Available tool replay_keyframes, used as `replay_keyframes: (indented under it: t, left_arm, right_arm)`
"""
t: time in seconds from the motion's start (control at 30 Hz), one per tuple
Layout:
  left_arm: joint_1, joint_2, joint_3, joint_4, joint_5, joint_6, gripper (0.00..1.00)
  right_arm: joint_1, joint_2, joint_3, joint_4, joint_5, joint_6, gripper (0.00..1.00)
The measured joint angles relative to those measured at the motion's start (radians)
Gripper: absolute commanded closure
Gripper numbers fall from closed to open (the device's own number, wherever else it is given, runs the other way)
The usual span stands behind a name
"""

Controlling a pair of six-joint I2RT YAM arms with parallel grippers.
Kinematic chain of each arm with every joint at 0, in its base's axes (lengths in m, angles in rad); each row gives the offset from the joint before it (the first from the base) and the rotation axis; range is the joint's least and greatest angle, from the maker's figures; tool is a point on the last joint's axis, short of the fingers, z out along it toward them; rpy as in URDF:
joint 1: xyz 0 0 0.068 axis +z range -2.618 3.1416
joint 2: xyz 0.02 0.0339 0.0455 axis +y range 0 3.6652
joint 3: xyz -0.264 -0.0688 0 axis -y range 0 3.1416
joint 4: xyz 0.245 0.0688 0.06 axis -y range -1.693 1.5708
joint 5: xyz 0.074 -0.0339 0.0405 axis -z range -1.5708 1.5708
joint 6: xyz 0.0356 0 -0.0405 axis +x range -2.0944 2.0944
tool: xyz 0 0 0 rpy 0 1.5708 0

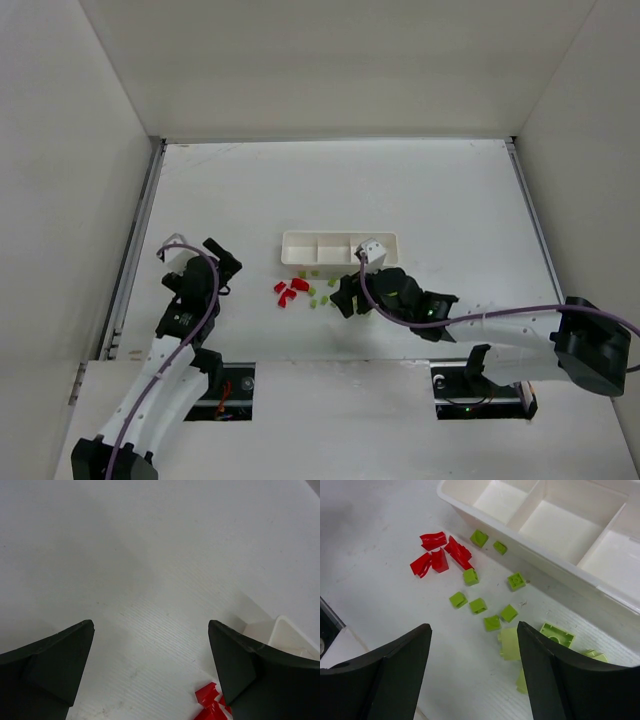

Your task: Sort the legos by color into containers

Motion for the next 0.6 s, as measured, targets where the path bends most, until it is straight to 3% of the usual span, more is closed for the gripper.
replay_keyframes:
  t: [0.13,0.23,0.33,0.47,0.5,0.53,0.6]
  left_arm:
    - [0.001,0.000,-0.004,0.057,0.005,-0.005,0.00]
    - [-0.008,0.007,-0.020,0.120,0.009,-0.013,0.00]
    - [-0.046,0.014,-0.028,0.157,0.012,-0.034,0.00]
    - [-0.134,0.001,-0.039,0.177,-0.043,-0.101,0.00]
    - [-0.153,0.002,-0.039,0.180,-0.059,-0.113,0.11]
    - [-0.171,0.006,-0.039,0.184,-0.072,-0.122,0.44]
    - [-0.201,0.028,-0.038,0.197,-0.090,-0.126,0.81]
  right_arm:
    - [-0.007,0.001,0.000,0.029,-0.017,-0.004,0.69]
    - [-0.008,0.013,0.000,0.065,-0.036,0.002,0.80]
    - [-0.007,0.047,0.004,0.083,-0.050,0.006,0.77]
    - [-0.005,0.128,0.035,0.096,-0.063,0.008,0.50]
    - [-0.005,0.150,0.044,0.103,-0.066,0.008,0.44]
    - [-0.005,0.174,0.052,0.113,-0.069,0.010,0.40]
    - [-0.005,0.234,0.083,0.120,-0.081,0.007,0.35]
